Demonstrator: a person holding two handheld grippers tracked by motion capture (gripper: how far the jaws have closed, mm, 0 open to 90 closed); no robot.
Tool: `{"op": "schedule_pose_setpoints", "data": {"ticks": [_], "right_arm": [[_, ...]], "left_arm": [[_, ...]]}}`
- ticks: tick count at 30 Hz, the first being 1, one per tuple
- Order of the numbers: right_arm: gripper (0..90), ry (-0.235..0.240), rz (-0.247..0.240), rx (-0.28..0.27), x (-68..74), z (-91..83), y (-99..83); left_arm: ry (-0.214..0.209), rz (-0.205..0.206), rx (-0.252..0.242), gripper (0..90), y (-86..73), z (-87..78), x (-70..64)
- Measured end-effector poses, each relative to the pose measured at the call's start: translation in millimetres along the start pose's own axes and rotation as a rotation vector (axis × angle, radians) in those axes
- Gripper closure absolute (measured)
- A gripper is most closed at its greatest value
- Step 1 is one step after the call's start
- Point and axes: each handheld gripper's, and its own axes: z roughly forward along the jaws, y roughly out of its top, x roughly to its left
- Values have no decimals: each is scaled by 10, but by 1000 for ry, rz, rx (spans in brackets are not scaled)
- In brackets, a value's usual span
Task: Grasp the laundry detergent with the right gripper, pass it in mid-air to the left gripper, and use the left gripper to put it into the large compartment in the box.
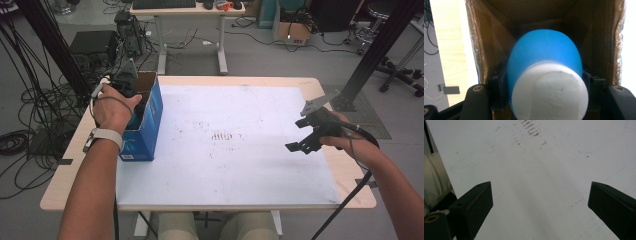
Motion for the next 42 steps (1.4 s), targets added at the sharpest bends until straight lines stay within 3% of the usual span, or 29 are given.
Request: {"op": "schedule_pose_setpoints", "data": {"ticks": [35, 42], "right_arm": [[58, 7, 3, 6, 5, 27, -19], [58, 11, 4, 7, 8, 40, -18]], "left_arm": [[-10, 10, -15, 371, -4, 8, 23], [-22, 7, -14, 312, -6, 1, 29]]}}
